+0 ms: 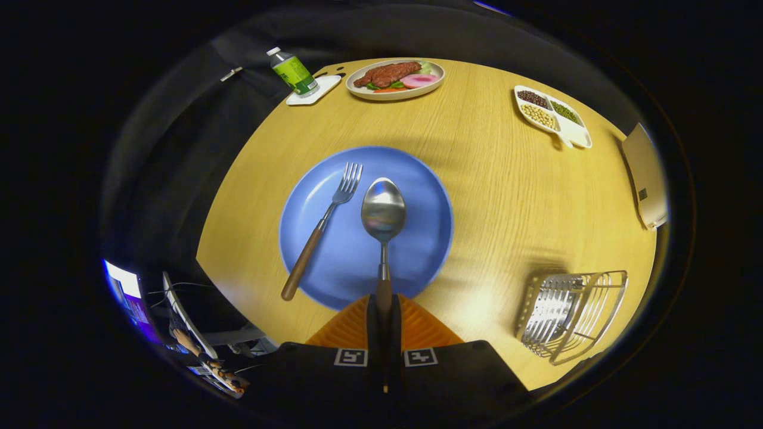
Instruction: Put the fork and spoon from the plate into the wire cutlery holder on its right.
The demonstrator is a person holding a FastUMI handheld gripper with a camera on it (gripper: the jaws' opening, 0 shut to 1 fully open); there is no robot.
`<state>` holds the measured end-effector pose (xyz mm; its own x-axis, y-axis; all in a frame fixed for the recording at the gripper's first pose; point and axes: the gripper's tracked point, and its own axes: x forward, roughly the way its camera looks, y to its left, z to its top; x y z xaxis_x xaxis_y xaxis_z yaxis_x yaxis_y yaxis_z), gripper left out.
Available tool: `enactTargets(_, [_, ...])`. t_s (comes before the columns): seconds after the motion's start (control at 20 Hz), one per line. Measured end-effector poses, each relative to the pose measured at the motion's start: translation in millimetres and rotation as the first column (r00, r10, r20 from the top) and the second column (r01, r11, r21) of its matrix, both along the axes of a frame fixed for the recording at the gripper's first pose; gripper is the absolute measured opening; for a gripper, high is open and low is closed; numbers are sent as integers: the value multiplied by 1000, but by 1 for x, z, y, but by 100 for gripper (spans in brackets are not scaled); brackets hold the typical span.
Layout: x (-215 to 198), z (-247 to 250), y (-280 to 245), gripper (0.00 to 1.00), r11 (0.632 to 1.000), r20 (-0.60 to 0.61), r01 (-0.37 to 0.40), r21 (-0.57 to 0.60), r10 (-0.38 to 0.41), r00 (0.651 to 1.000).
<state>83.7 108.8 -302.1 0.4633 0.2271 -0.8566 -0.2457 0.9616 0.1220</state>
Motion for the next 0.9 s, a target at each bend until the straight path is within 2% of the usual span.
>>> enactTargets(0.3, [-45, 53, -56, 7, 993, -10, -88, -84, 87, 996])
enactTargets(0.45, [-63, 74, -95, 7, 986, -39, -103, -130, 98, 994])
enactTargets(0.7, [-78, 89, -158, 7, 956, -128, -160, -246, 132, 983])
enactTargets(0.9, [-79, 90, -185, 8, 946, -212, -188, -265, 133, 968])
